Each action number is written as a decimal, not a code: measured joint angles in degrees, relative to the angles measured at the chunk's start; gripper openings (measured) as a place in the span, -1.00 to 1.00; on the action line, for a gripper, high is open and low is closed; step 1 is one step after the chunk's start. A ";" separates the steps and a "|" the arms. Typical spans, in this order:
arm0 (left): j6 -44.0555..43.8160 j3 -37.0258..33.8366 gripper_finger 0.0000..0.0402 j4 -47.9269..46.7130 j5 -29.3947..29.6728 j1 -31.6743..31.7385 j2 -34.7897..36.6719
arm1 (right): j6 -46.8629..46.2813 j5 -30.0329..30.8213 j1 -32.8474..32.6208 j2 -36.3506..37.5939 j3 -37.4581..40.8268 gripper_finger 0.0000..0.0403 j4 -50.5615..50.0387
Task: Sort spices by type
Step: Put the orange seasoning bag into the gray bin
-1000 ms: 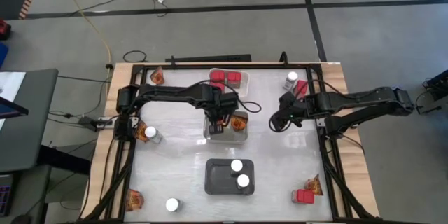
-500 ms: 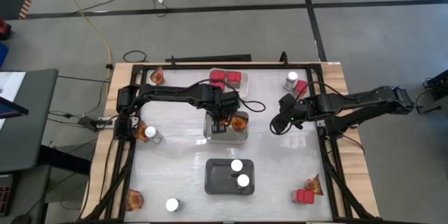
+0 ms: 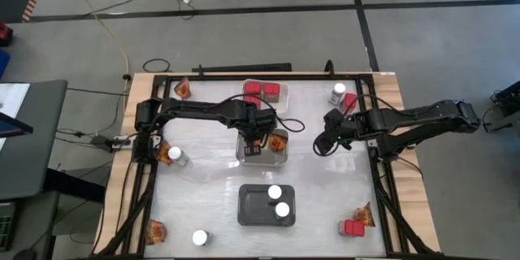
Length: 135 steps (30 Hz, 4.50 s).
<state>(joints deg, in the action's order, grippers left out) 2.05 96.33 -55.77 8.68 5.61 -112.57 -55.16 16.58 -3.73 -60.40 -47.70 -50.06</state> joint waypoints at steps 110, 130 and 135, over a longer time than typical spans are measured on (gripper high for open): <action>0.62 -11.43 -0.45 -12.54 3.51 53.19 21.86 | -6.88 1.48 3.13 -8.90 0.04 0.42 6.84; 4.91 -25.27 -0.46 -3.54 1.27 54.84 21.35 | -7.85 1.36 7.69 -8.15 0.04 0.42 6.84; 6.70 -25.27 -0.50 -3.64 1.34 54.82 21.38 | -7.85 1.33 8.46 -8.15 0.04 0.42 6.84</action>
<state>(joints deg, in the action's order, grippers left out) 8.75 71.07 -59.41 10.03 60.42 -91.20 -63.00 17.91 4.73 -68.55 -47.66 -43.22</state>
